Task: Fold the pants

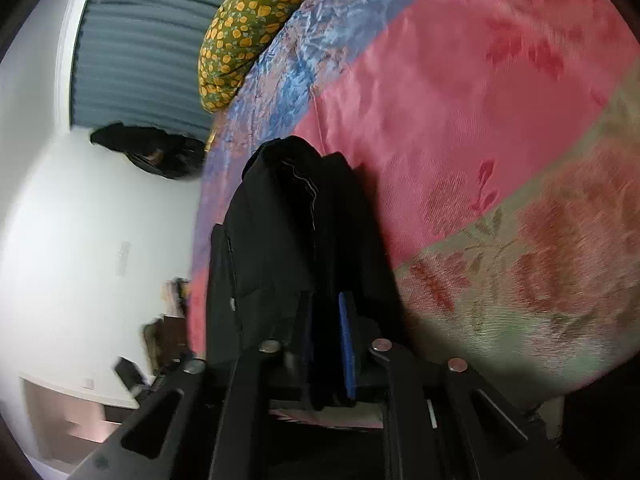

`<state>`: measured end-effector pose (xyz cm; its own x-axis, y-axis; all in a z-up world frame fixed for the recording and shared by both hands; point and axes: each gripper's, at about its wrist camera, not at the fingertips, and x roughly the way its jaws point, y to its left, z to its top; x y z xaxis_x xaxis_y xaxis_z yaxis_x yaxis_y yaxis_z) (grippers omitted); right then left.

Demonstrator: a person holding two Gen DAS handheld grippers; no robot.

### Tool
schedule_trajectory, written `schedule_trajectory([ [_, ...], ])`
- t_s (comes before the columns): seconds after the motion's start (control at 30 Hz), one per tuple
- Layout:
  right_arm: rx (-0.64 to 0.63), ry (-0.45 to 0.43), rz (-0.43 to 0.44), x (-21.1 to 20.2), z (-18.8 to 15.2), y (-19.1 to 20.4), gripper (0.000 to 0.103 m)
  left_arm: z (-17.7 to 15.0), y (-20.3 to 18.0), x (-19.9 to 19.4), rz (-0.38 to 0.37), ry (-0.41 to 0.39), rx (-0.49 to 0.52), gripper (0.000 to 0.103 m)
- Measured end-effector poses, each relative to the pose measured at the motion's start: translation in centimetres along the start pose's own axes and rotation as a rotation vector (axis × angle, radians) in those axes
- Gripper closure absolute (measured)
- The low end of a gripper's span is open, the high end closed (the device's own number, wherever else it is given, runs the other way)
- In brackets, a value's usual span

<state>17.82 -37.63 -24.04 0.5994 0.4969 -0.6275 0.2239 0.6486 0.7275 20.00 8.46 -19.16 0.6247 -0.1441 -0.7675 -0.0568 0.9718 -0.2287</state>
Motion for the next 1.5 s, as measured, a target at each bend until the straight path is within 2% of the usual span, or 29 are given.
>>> schedule_trajectory([
  [0.03, -0.028, -0.004, -0.045, -0.4, 0.0, 0.6, 0.068, -0.1, -0.3, -0.1, -0.007, 0.002, 0.006, 0.047],
  [0.07, -0.099, -0.024, -0.135, -1.2, 0.2, 2.2, 0.067, -0.2, -0.7, -0.3, -0.014, 0.001, 0.013, 0.048],
  [0.13, -0.223, -0.066, -0.211, -2.4, 0.0, 4.8, 0.067, -0.4, -2.0, -0.9, -0.028, -0.013, 0.045, 0.048],
  [0.23, -0.499, -0.099, -0.232, -2.9, -1.8, 10.8, 0.067, -1.2, -5.3, -1.9, -0.065, -0.033, 0.146, 0.047],
  [0.3, -0.623, -0.087, -0.237, -1.9, -3.2, 13.0, 0.067, -1.8, -7.5, -1.8, -0.100, -0.019, 0.209, 0.047],
  [0.4, -0.709, 0.005, -0.301, 2.1, -4.9, 12.3, 0.065, -3.4, -10.6, -0.3, -0.140, 0.063, 0.310, 0.047],
  [0.43, -0.711, 0.044, -0.345, 3.6, -4.9, 11.4, 0.065, -4.3, -11.6, 0.9, -0.124, 0.115, 0.364, 0.046],
  [0.47, -0.692, 0.093, -0.390, 5.1, -4.9, 9.7, 0.065, -4.9, -12.1, 1.5, -0.097, 0.128, 0.406, 0.046],
  [0.5, -0.634, 0.104, -0.358, 5.2, -4.4, 8.4, 0.066, -5.8, -12.7, 1.6, -0.057, 0.103, 0.474, 0.045],
  [0.53, -0.601, 0.093, -0.340, 4.7, -3.7, 8.4, 0.074, -6.0, -12.9, 1.3, -0.047, 0.076, 0.497, 0.045],
  [0.63, -0.535, 0.073, -0.331, 2.7, -1.3, 10.0, 0.075, -5.4, -12.4, 1.0, -0.078, 0.097, 0.453, 0.042],
  [0.7, -0.596, -0.003, -0.292, 1.0, 0.0, 13.2, 0.075, -5.2, -11.8, 1.1, -0.098, 0.101, 0.412, 0.041],
  [0.77, -0.647, -0.051, -0.273, 0.6, 1.4, 15.4, 0.075, -5.4, -12.3, 1.3, -0.086, 0.095, 0.427, 0.039],
  [0.87, -0.688, -0.077, -0.247, 2.3, 3.1, 16.3, 0.074, -5.8, -12.7, 1.2, -0.067, 0.087, 0.453, 0.038],
  [0.93, -0.665, -0.009, -0.342, 5.5, 4.0, 13.8, 0.076, -5.8, -12.5, 1.2, -0.073, 0.090, 0.446, 0.034],
  [0.97, -0.599, 0.076, -0.408, 8.1, 4.7, 11.0, 0.077, -5.8, -12.4, 1.0, -0.082, 0.092, 0.440, 0.032],
  [1.0, -0.550, 0.102, -0.394, 8.9, 5.1, 9.8, 0.077, -5.7, -12.2, 0.8, -0.089, 0.094, 0.434, 0.028],
  [1.03, -0.507, 0.083, -0.353, 8.8, 5.3, 8.9, 0.077, -5.7, -12.0, 0.6, -0.088, 0.098, 0.431, 0.028],
  [1.07, -0.487, 0.055, -0.331, 8.1, 5.4, 8.9, 0.077, -5.7, -11.8, 0.4, -0.087, 0.110, 0.423, 0.028],
  [1.13, -0.512, 0.018, -0.360, 6.9, 4.6, 10.0, 0.078, -5.2, -11.3, -0.2, -0.106, 0.131, 0.383, 0.028],
  [1.2, -0.590, -0.029, -0.402, 4.7, 2.7, 11.9, 0.074, -3.9, -10.8, -0.9, -0.156, 0.116, 0.319, 0.028],
  [1.3, -0.654, -0.052, -0.345, 2.6, -0.8, 12.8, 0.071, -1.3, -11.0, -0.3, -0.193, 0.099, 0.258, 0.027],
  [1.37, -0.683, -0.012, -0.388, 3.4, -2.5, 11.6, 0.070, 0.9, -12.3, 1.6, -0.191, 0.113, 0.265, 0.027],
  [1.43, -0.641, 0.017, -0.410, 4.7, -3.1, 9.1, 0.070, 2.5, -13.6, 3.9, -0.181, 0.142, 0.303, 0.027],
  [1.5, -0.582, -0.041, -0.353, 4.5, -3.3, 7.4, 0.069, 4.0, -15.2, 8.0, -0.145, 0.216, 0.335, 0.030],
])
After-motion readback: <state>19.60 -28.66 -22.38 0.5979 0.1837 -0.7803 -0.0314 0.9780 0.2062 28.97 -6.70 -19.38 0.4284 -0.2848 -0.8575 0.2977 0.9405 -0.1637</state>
